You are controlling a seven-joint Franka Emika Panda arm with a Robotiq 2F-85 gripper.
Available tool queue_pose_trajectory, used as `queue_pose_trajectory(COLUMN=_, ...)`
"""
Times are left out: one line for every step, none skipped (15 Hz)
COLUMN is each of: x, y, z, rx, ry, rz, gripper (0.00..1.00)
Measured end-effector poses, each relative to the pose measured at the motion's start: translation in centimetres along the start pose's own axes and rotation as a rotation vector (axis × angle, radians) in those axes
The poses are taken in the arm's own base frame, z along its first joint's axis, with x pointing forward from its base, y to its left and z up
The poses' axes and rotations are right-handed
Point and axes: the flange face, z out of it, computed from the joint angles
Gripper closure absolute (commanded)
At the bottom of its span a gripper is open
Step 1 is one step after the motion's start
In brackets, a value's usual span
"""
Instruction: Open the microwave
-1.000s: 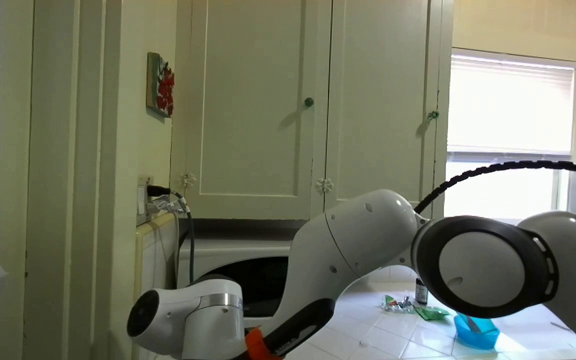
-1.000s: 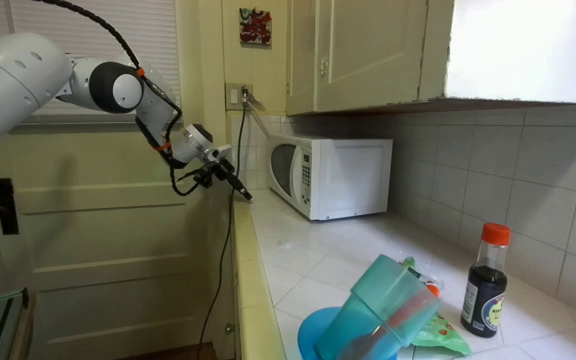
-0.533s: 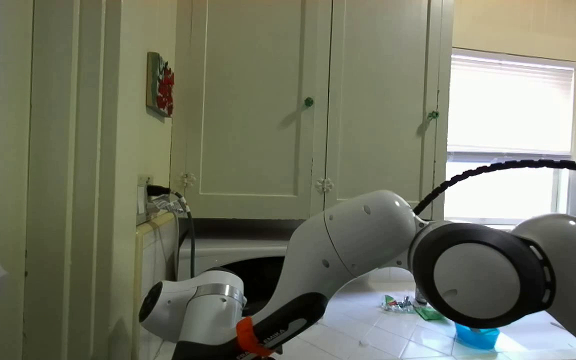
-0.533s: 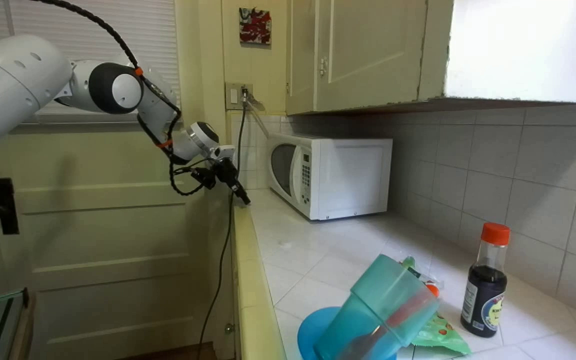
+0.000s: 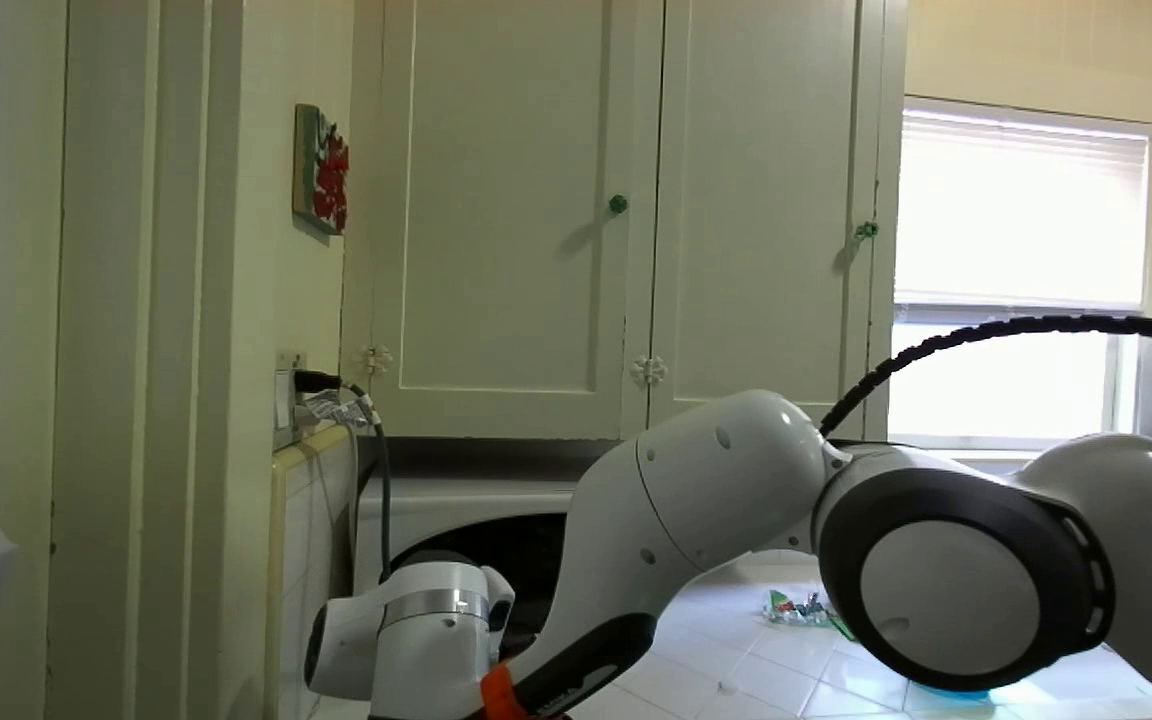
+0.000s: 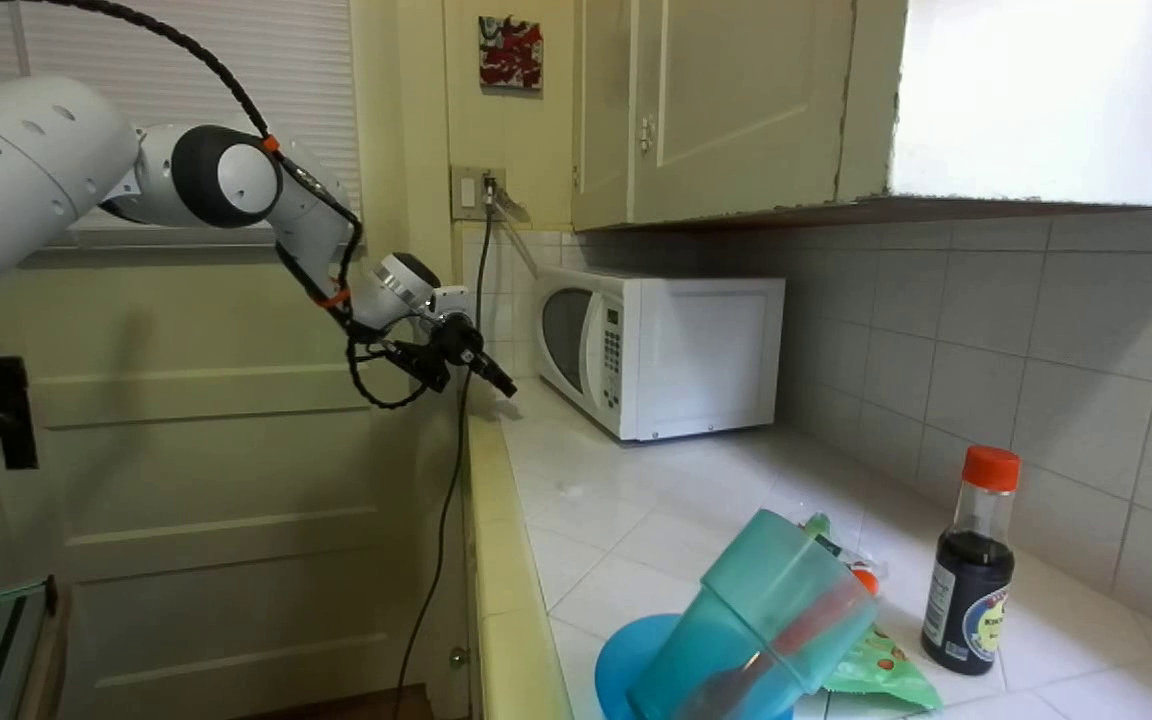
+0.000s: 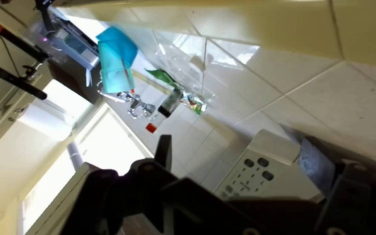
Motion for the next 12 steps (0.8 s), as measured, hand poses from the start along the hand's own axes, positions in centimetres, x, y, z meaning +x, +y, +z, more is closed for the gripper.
queue_pose_trajectory(x=0.1, y=0.2, z=0.4, rx=-0.022, ry=0.021, rz=0.022, gripper=0.0)
queue_pose_trajectory(x=0.3, y=0.2, z=0.7, rx=-0.028, ry=0.049, rz=0.033, gripper=0.0)
queue_pose_trajectory(x=0.3, y=0.1, z=0.9, rx=-0.03, ry=0.053, rz=0.033, gripper=0.0)
queue_pose_trajectory(x=0.4, y=0.1, z=0.9, rx=-0.029, ry=0.051, rz=0.032, gripper=0.0)
queue_pose_trajectory(x=0.4, y=0.1, z=0.8, rx=-0.027, ry=0.05, rz=0.032, gripper=0.0)
queue_pose_trajectory(x=0.4, y=0.1, z=0.8, rx=-0.026, ry=0.049, rz=0.032, gripper=0.0)
queue_pose_trajectory(x=0.5, y=0.2, z=0.8, rx=-0.032, ry=0.058, rz=0.039, gripper=0.0)
queue_pose_trajectory(x=0.7, y=0.4, z=0.9, rx=-0.047, ry=0.067, rz=0.058, gripper=0.0)
queue_pose_trajectory(x=1.0, y=0.6, z=1.1, rx=-0.062, ry=0.076, rz=0.083, gripper=0.0)
queue_pose_trajectory(x=1.3, y=0.7, z=1.1, rx=-0.07, ry=0.083, rz=0.111, gripper=0.0)
queue_pose_trajectory(x=1.5, y=0.8, z=1.2, rx=-0.078, ry=0.088, rz=0.137, gripper=0.0)
queue_pose_trajectory(x=1.7, y=0.9, z=1.3, rx=-0.087, ry=0.092, rz=0.165, gripper=0.0)
